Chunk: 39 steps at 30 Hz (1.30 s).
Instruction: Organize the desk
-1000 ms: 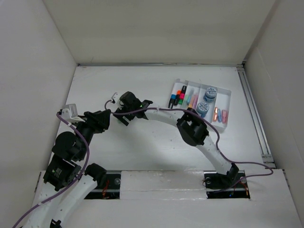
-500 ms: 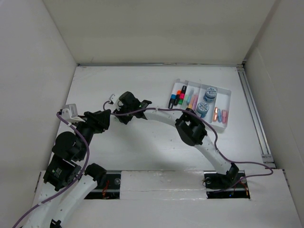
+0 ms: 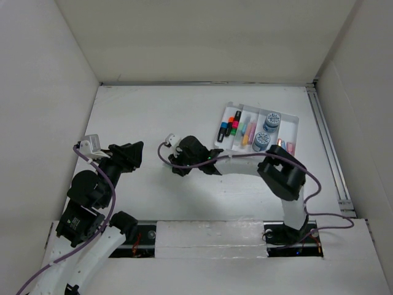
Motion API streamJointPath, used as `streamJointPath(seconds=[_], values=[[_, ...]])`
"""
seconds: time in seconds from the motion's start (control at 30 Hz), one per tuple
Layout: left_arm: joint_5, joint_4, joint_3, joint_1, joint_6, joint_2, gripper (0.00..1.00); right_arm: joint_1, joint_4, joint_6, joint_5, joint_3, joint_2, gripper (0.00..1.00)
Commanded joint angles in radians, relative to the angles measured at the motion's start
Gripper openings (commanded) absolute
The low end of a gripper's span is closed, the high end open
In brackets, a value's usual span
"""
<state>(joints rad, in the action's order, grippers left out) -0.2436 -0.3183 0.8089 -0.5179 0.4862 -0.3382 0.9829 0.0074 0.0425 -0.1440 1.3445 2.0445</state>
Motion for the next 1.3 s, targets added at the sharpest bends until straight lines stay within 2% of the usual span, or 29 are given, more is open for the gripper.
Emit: streamJointPath(seconds=[0.0, 0.13, 0.2, 0.3, 0.37, 0.43, 0.47, 0.5, 0.53, 0.57, 0.63, 0.7, 0.8, 0.97, 1.03, 1.1, 1.13, 1.23, 1.27], values=[[-0.002, 0.042, -0.007, -0.002, -0.014, -0.002, 0.47, -0.004, 0.302, 0.149, 0.058, -0.16, -0.223, 0.05], [-0.002, 0.042, -0.007, -0.002, -0.014, 0.004, 0.47, -0.076, 0.462, 0.259, 0.245, -0.437, -0.543, 0.05], [-0.002, 0.042, -0.007, -0.002, -0.014, 0.005, 0.47, -0.136, 0.471, 0.342, 0.306, -0.586, -0.657, 0.05], [0.004, 0.044, -0.007, -0.002, -0.014, 0.007, 0.47, -0.301, 0.453, 0.462, 0.423, -0.75, -0.89, 0.05], [0.007, 0.045, -0.007, -0.002, -0.012, 0.007, 0.47, -0.445, 0.342, 0.54, 0.556, -0.792, -1.027, 0.04], [0.006, 0.044, -0.007, -0.002, -0.012, 0.008, 0.47, -0.565, 0.26, 0.64, 0.569, -0.846, -1.099, 0.04], [0.004, 0.044, -0.007, -0.002, -0.012, 0.005, 0.47, -0.69, 0.247, 0.661, 0.549, -0.863, -1.13, 0.04], [0.004, 0.044, -0.007, -0.002, -0.014, 0.002, 0.47, -0.752, 0.243, 0.681, 0.523, -0.877, -1.173, 0.04], [0.007, 0.045, -0.008, -0.002, -0.012, 0.002, 0.47, -0.809, 0.247, 0.683, 0.447, -0.898, -1.181, 0.05], [0.006, 0.047, -0.01, -0.002, -0.012, -0.001, 0.47, -0.92, 0.247, 0.683, 0.399, -0.897, -1.179, 0.05], [0.007, 0.045, -0.007, -0.002, -0.014, -0.001, 0.47, -1.015, 0.249, 0.665, 0.255, -0.881, -1.115, 0.05], [0.007, 0.047, -0.008, -0.002, -0.014, -0.001, 0.47, -1.104, 0.247, 0.654, 0.187, -0.842, -1.051, 0.06], [0.001, 0.042, -0.007, -0.002, -0.014, 0.002, 0.47, -1.194, 0.281, 0.62, -0.013, -0.78, -0.89, 0.06], [0.001, 0.042, -0.007, -0.002, -0.014, 0.001, 0.47, -1.234, 0.304, 0.611, -0.14, -0.725, -0.755, 0.07], [-0.002, 0.042, -0.007, -0.002, -0.015, 0.001, 0.47, -1.245, 0.306, 0.609, -0.14, -0.708, -0.727, 0.18], [0.0, 0.044, -0.007, -0.002, -0.014, -0.001, 0.47, -1.257, 0.293, 0.609, -0.14, -0.68, -0.69, 0.32], [0.0, 0.044, -0.007, -0.002, -0.014, -0.002, 0.47, -1.257, 0.296, 0.615, -0.131, -0.674, -0.682, 0.51], [0.004, 0.045, -0.007, -0.002, -0.015, -0.001, 0.47, -1.257, 0.292, 0.616, -0.131, -0.648, -0.647, 0.67], [0.004, 0.045, -0.007, -0.002, -0.017, -0.001, 0.47, -1.257, 0.292, 0.619, -0.129, -0.647, -0.646, 0.7]])
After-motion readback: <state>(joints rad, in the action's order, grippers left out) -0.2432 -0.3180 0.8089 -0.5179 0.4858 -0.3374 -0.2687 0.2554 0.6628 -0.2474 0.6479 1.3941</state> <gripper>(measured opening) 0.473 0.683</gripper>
